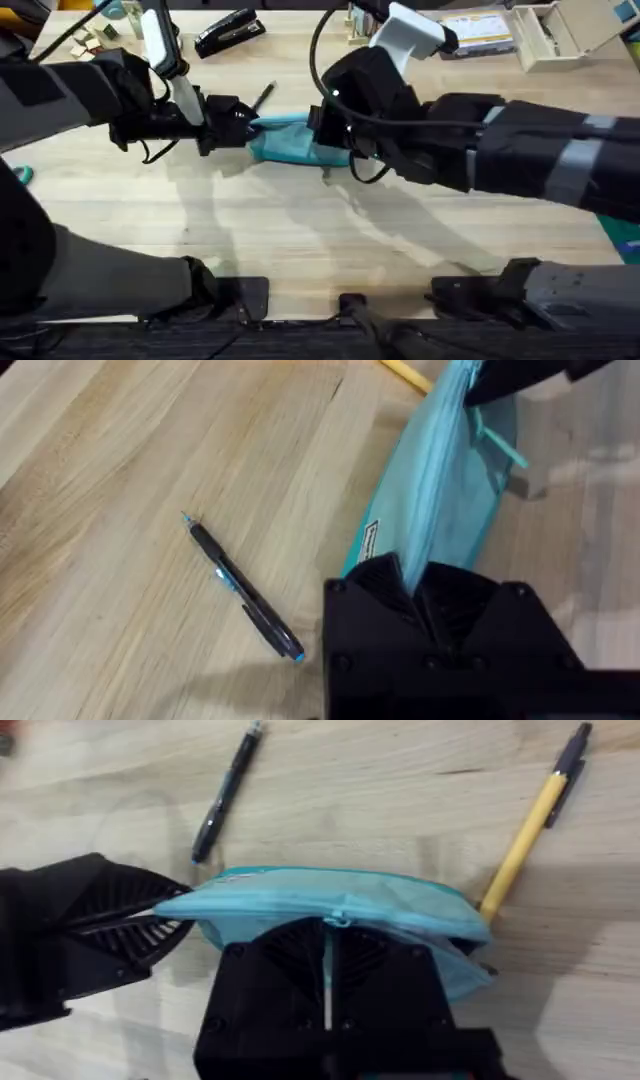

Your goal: Unzip the bag, pick up the pens from the table one at a time and place them inside, then zip the bag closed.

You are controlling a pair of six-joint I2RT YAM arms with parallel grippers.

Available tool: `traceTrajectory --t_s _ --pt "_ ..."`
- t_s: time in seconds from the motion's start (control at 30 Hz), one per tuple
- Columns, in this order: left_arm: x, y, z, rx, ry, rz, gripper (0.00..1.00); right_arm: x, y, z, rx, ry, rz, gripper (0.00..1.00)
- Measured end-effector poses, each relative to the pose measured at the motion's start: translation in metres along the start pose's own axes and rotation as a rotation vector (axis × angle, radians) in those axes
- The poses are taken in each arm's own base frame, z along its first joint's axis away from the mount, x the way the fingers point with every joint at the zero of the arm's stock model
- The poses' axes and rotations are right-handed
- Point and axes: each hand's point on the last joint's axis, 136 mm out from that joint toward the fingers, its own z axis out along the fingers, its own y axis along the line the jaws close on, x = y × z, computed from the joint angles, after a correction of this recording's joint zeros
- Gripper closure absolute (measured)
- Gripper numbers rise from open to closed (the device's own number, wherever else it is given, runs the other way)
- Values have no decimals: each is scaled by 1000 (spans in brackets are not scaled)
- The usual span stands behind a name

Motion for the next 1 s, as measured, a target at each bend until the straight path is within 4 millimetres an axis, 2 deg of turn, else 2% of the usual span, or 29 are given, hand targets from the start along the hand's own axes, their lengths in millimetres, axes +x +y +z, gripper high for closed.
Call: traceTrajectory --t_s 0.3,0.43,0.63,0.8,1.0 --pt "0 0 0 0 0 0 959 2 11 -8 -59 33 7 970" --pt "0 0 0 0 0 -1 959 5 30 -10 -153 64 15 970" --pt "0 0 0 0 0 -1 959 -2 44 -12 -215 46 24 970" --pt "0 0 0 0 0 -1 958 -2 47 -9 -228 42 26 970" --pt "0 0 0 0 0 0 959 4 65 0 -292 34 18 970"
